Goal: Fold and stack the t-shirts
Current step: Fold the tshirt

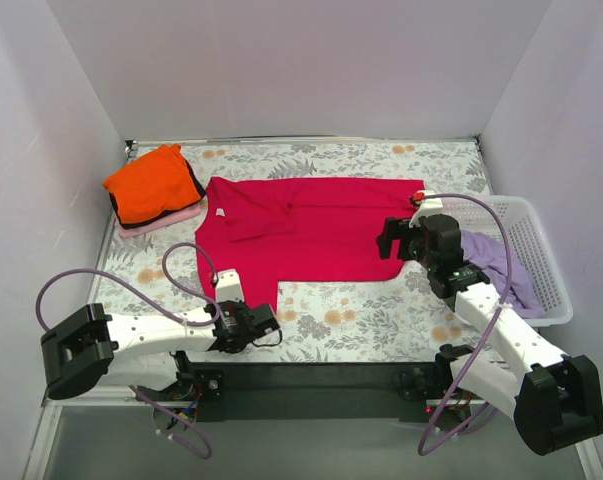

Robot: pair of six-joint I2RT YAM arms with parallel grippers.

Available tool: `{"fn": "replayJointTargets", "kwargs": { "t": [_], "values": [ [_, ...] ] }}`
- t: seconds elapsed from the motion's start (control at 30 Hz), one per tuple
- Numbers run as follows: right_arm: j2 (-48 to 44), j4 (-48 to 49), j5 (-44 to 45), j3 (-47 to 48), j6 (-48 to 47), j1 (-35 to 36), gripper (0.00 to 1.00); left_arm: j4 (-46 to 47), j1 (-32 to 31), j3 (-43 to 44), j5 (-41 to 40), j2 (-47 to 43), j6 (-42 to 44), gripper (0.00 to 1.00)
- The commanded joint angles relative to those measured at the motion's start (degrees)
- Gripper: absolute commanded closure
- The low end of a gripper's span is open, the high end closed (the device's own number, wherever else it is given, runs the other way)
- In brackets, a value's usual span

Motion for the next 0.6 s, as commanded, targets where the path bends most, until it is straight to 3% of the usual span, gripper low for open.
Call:
{"fn": "replayJointTargets", "kwargs": {
  "t": [0.0, 0.07, 0.33, 0.47, 0.57],
  "values": [
    [-0.2, 1.2, 1.5, -0.1, 0.1, -0.2, 0.20, 0.9, -0.1, 1.2, 1.9, 1.2, -7.6, 0.93],
    [0.5, 0.2, 3.5, 0.4, -0.1, -0.5, 0.20, 1.3, -0.1, 2.5, 0.4, 1.2, -5.7, 0.99],
    [5.0, -1.7, 5.1, 2.1, -0.4, -0.8, 0.20, 1.6, 0.6, 9.8, -6.6, -1.6, 3.8, 1.00],
    [6.1, -3.5, 6.5, 2.5, -0.7, -0.8, 0.20, 8.3, 5.8, 11.0, -6.0, -6.7, 15.4, 1.00],
    [6.9, -4.5, 7.1, 2.8, -0.8, -0.9, 0.20, 16.5, 12.6, 9.5, 0.0, -8.9, 24.2, 1.00]
  ]
}}
